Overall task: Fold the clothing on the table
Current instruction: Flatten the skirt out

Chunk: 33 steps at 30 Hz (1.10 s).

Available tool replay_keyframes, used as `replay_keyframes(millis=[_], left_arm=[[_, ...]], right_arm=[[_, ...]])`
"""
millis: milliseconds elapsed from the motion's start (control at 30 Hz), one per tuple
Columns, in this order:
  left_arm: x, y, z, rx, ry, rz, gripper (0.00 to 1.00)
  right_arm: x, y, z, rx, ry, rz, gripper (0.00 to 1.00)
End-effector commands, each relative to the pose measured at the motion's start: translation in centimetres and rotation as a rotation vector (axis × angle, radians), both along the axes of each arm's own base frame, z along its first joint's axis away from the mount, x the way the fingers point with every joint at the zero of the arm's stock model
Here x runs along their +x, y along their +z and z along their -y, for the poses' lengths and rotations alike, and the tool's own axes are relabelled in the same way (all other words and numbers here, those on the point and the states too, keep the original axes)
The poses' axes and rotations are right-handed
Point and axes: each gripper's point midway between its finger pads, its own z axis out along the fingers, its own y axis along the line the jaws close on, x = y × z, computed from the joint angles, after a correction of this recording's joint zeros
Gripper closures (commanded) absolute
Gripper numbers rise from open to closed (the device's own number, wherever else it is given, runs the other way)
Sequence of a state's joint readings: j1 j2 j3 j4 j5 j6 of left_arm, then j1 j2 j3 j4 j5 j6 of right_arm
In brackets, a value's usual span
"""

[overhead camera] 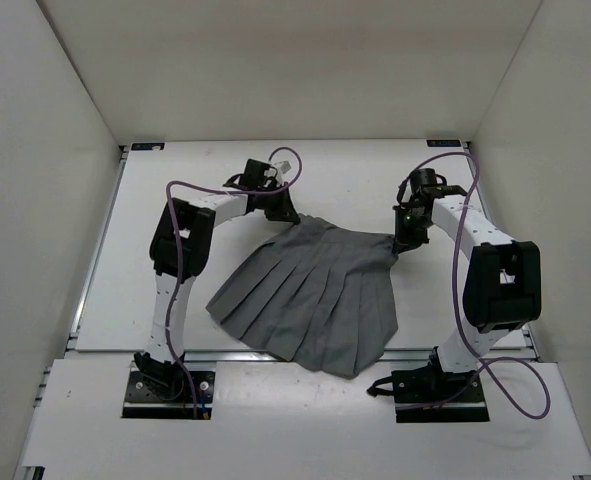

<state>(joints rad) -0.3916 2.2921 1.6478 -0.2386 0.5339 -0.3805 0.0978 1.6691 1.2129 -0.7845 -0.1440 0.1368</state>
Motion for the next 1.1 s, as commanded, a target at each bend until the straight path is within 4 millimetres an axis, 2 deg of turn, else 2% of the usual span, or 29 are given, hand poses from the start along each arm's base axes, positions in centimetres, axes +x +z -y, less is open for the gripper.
replay_keyframes(millis=[0, 33, 133, 167, 200, 233, 300, 433, 467, 533, 567, 633, 767, 867, 933, 967, 1033, 1067], left_arm=[[0.8, 6.4, -1.4, -0.085, 0.063, 0.103, 1.00], [1.5, 7.3, -2.1, -0.080, 0.096, 0.151, 1.00], [1.5, 12.5, -4.2, -0.082, 0.156, 0.274, 1.00], [1.9, 13.4, -5.0, -0.077, 0.184, 0.295, 1.00], [1.6, 15.3, -5.2, -0.094, 0.189, 0.328, 1.00], [1.5, 16.5, -5.8, -0.099, 0.198, 0.345, 1.00], [1.2, 18.7, -6.4, -0.118, 0.215, 0.380, 1.00], [0.4, 23.0, -8.4, -0.132, 0.260, 0.472, 1.00], [0.2, 24.9, -9.2, -0.137, 0.282, 0.509, 1.00], [-0.4, 27.1, -10.1, -0.140, 0.306, 0.564, 1.00], [-1.1, 28.8, -10.5, -0.149, 0.311, 0.601, 1.00], [-2.3, 30.7, -11.3, -0.148, 0.342, 0.653, 1.00], [-5.7, 31.8, -12.7, -0.140, 0.367, 0.688, 1.00], [-7.9, 32.7, -13.7, -0.167, 0.389, 0.706, 1.00], [-8.9, 34.2, -14.4, -0.175, 0.406, 0.735, 1.00], [-9.5, 34.9, -14.7, -0.179, 0.417, 0.744, 1.00], [-10.5, 36.2, -14.8, -0.208, 0.416, 0.768, 1.00], [-10.6, 36.4, -14.8, -0.221, 0.420, 0.768, 1.00]], right_arm=[[0.8, 1.8, -0.7, 0.027, 0.033, 0.080, 1.00], [1.3, 2.4, -1.1, 0.037, 0.051, 0.110, 1.00], [1.5, 3.9, -2.4, 0.078, 0.100, 0.176, 1.00], [2.1, 4.9, -2.8, 0.086, 0.117, 0.219, 1.00], [2.5, 5.8, -3.3, 0.105, 0.139, 0.258, 1.00], [2.2, 6.4, -3.8, 0.126, 0.161, 0.276, 1.00], [3.0, 8.2, -4.5, 0.164, 0.183, 0.353, 1.00], [4.7, 14.0, -6.0, 0.271, 0.248, 0.534, 1.00], [5.1, 16.0, -6.1, 0.276, 0.266, 0.584, 1.00], [5.9, 19.8, -6.4, 0.273, 0.299, 0.689, 1.00], [6.1, 21.2, -6.1, 0.249, 0.300, 0.738, 1.00], [5.8, 23.4, -6.5, 0.243, 0.319, 0.799, 1.00], [3.9, 24.7, -7.6, 0.286, 0.382, 0.820, 1.00], [2.3, 26.0, -7.2, 0.302, 0.386, 0.859, 1.00], [0.5, 28.4, -7.1, 0.328, 0.420, 0.925, 1.00], [0.2, 29.3, -6.3, 0.323, 0.411, 0.954, 1.00], [-1.2, 31.0, -6.4, 0.368, 0.465, 1.008, 1.00], [-1.3, 31.4, -6.2, 0.388, 0.459, 1.018, 1.00]])
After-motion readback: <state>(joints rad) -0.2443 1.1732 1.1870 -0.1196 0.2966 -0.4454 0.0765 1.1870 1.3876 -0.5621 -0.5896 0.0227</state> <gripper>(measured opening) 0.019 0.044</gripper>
